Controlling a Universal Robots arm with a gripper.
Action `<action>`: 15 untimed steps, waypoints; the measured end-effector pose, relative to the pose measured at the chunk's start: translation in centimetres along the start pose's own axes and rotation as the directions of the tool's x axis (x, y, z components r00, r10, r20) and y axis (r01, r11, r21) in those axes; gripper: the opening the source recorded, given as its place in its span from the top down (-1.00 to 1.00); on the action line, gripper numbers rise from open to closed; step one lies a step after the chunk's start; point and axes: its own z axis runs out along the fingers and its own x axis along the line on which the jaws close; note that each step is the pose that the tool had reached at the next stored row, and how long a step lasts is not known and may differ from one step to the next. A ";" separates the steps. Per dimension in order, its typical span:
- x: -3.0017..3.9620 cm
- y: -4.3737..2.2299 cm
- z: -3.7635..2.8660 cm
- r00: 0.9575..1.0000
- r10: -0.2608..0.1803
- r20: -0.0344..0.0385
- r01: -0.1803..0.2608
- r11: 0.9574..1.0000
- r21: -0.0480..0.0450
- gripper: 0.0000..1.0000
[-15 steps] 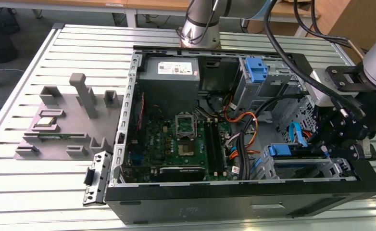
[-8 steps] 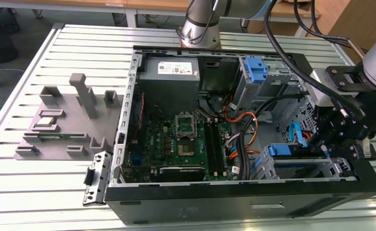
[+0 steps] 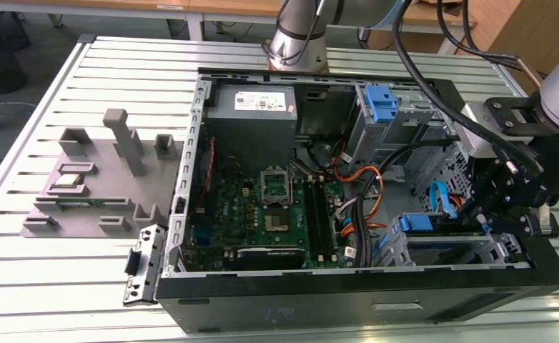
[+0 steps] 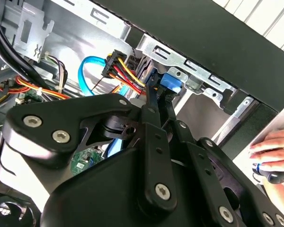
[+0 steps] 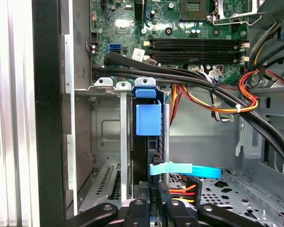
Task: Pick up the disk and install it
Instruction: 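Insert the second disk wire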
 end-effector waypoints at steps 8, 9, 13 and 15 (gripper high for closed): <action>0.00 0.51 -0.49 1.000 0.000 0.012 0.000 1.000 0.009 0.62; 0.00 0.80 -0.50 1.000 0.000 0.012 0.000 1.000 0.012 0.62; 0.02 1.32 -0.44 1.000 0.000 0.017 0.000 1.000 0.021 0.62; 0.02 1.32 -0.41 1.000 0.000 0.019 0.000 1.000 0.022 0.62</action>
